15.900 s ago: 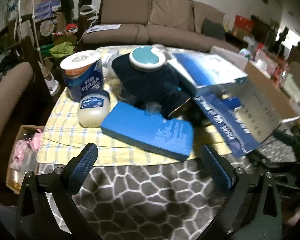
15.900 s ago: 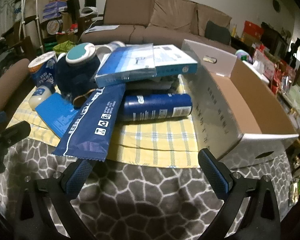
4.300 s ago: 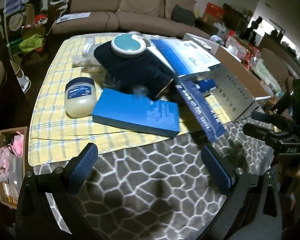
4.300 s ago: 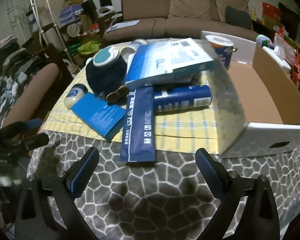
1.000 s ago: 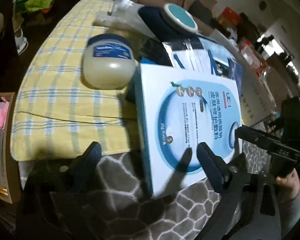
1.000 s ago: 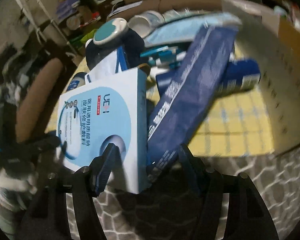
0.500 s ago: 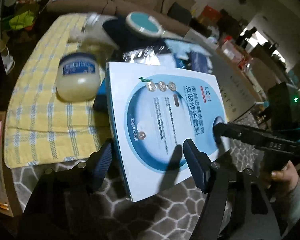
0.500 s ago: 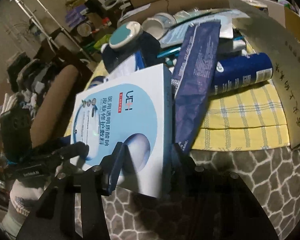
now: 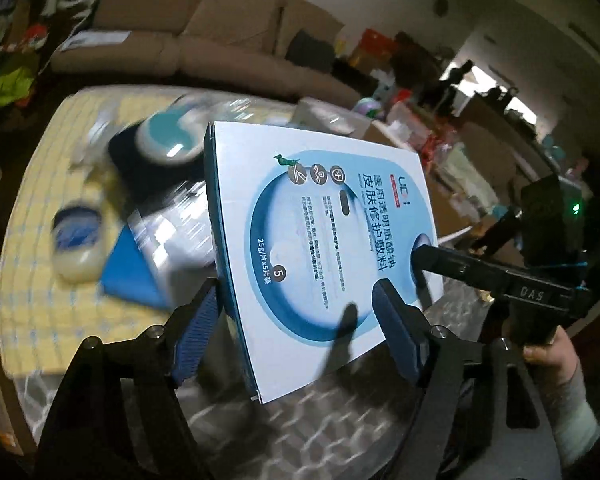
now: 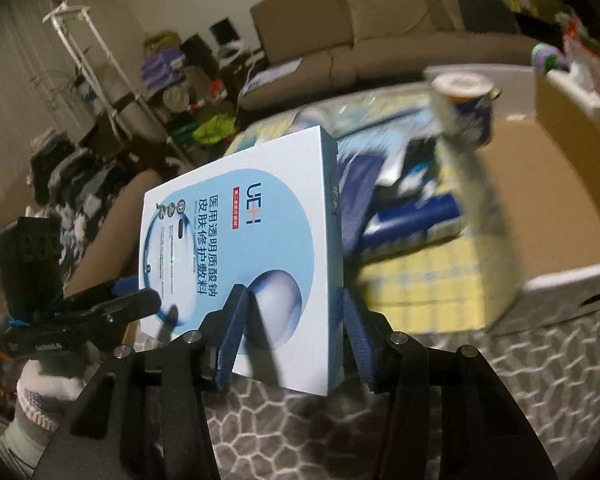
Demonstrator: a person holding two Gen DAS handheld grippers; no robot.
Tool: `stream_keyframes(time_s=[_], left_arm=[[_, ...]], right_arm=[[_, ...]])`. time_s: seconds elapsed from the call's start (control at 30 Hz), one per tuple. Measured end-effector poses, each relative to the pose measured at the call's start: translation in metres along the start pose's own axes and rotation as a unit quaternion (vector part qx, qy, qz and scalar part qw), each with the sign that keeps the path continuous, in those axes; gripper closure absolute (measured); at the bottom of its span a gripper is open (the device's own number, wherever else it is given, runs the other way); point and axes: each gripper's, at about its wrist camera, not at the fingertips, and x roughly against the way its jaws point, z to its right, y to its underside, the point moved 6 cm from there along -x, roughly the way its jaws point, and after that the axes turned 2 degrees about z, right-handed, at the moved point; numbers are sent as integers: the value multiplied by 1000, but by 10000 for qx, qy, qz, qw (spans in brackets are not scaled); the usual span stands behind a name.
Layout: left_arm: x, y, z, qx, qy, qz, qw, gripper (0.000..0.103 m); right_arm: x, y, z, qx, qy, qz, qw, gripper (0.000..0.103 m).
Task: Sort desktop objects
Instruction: 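Lift the face-mask box and carry it over the cardboard box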
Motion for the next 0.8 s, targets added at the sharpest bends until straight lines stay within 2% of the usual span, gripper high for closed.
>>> stream_keyframes(time_s=[0.23, 0.33, 0.57, 0.67, 0.8], left_arm=[[-38, -67, 89, -433, 301, 13, 9986, 30], [-65, -82, 123, -579, 322, -89, 9978, 30], [-153, -82, 192, -862, 343, -618, 9938, 28], [-186, -73, 210, -1012, 294, -872, 9906, 28], [-222, -65, 217, -1154, 111, -1197, 9860, 28]], right_arm=[[68, -53, 65, -226, 223, 487, 9983, 53], [87, -68, 99, -322, 362, 579, 9971, 53], [105, -83, 203, -794, 647, 429, 9938, 52], [101, -83, 246, -1038, 695, 280, 9918, 52], [82, -85, 285, -1068, 704, -95, 9917, 52]])
